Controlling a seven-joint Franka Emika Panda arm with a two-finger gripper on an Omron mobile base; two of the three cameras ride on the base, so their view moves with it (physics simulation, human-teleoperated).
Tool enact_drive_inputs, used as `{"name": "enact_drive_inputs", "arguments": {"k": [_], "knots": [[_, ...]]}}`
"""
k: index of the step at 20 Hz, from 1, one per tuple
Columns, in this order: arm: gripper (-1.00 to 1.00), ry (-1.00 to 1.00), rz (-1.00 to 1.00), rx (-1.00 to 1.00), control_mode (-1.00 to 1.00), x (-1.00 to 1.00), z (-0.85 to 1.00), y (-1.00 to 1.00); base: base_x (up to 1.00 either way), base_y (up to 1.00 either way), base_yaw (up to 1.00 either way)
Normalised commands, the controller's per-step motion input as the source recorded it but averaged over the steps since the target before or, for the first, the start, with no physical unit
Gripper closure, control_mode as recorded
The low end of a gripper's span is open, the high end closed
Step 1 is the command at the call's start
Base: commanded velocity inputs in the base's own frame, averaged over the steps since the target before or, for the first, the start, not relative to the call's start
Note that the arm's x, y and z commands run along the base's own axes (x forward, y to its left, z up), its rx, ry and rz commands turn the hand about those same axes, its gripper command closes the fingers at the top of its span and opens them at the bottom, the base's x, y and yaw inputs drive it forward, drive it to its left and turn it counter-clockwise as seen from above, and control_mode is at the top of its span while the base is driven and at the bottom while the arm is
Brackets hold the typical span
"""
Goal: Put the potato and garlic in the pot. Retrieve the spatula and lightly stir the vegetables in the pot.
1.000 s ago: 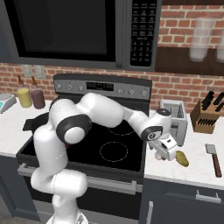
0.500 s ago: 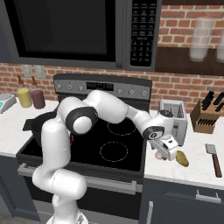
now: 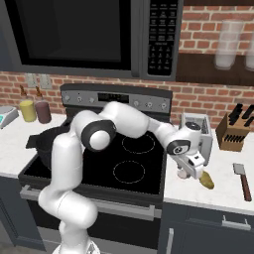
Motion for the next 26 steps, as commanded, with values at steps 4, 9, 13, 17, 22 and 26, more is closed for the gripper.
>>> {"name": "enact_drive_inputs", "arguments": {"k": [4,9,13,17,22,26], "knots": [[1.00,0.03,0.00,0.00,-1.00,0.00,-0.24,0.02,0.00,0.00,0.00],[1.00,-0.06,0.07,0.01,-1.00,-0.58,0.09,0.55,0.00,0.00,0.00],[1.00,-0.04,0.08,0.02,-1.00,-0.75,0.78,0.84,0.00,0.00,0.00],[1.00,-0.02,0.13,0.00,-1.00,-0.71,0.98,1.00,0.00,0.00,0.00],[1.00,-0.01,0.26,0.00,-1.00,-0.54,1.00,1.00,0.00,0.00,0.00],[1.00,-0.12,0.40,0.00,-1.00,-0.49,1.00,1.00,0.00,0.00,0.00]]}}
